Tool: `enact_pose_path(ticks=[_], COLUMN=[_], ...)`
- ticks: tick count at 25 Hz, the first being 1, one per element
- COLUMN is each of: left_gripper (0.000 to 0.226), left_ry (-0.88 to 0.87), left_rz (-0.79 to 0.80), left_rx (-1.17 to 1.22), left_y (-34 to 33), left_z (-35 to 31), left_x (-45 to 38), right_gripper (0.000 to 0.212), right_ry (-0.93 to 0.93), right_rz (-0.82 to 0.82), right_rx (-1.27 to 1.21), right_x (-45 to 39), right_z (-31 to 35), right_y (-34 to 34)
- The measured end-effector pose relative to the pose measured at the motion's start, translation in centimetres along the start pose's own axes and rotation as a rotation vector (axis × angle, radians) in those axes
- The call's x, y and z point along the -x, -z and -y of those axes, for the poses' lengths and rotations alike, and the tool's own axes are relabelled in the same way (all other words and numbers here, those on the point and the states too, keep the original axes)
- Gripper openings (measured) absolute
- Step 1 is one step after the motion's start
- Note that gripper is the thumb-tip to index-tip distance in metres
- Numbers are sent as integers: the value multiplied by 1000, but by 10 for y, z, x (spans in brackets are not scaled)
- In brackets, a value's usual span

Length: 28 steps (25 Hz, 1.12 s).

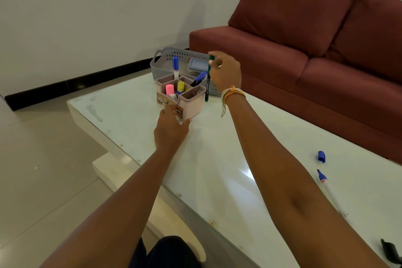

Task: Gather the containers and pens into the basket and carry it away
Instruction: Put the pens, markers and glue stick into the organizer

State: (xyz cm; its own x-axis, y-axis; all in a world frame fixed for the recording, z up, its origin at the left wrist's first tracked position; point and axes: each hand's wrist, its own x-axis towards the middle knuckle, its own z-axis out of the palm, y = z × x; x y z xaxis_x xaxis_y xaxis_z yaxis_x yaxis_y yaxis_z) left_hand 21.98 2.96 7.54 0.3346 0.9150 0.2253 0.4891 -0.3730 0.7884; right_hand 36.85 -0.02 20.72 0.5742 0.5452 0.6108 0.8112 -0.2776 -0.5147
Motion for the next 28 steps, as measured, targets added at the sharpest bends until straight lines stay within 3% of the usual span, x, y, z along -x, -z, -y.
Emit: enact_pose_path(ticks=[3, 8, 10, 14, 20, 28], left_gripper=[59, 58, 56, 58, 61, 51], left_ry=[-9, 5, 0, 6, 9, -22], left_rz=[1, 3, -3, -10, 11, 9], left_rx=[-4, 6, 4, -4, -18, -15], left_y=[0, 0, 0, 1, 0, -2], left_z=[1, 0, 1, 0, 0, 3], left_x=[0, 0, 1, 1, -1, -3], right_gripper=[26, 25, 24, 28, 31, 36], right_ry=[-27, -21, -24, -38, -17, -99], right_rz=[71, -193, -210, -95, -70, 183], right_rx=[-27, -226, -283, -213, -96, 57], right_x=[7, -6, -12, -12, -11, 15], right_z=[-5, 1, 4, 6, 4, -9], right_y=[-2, 13, 14, 7, 9, -12])
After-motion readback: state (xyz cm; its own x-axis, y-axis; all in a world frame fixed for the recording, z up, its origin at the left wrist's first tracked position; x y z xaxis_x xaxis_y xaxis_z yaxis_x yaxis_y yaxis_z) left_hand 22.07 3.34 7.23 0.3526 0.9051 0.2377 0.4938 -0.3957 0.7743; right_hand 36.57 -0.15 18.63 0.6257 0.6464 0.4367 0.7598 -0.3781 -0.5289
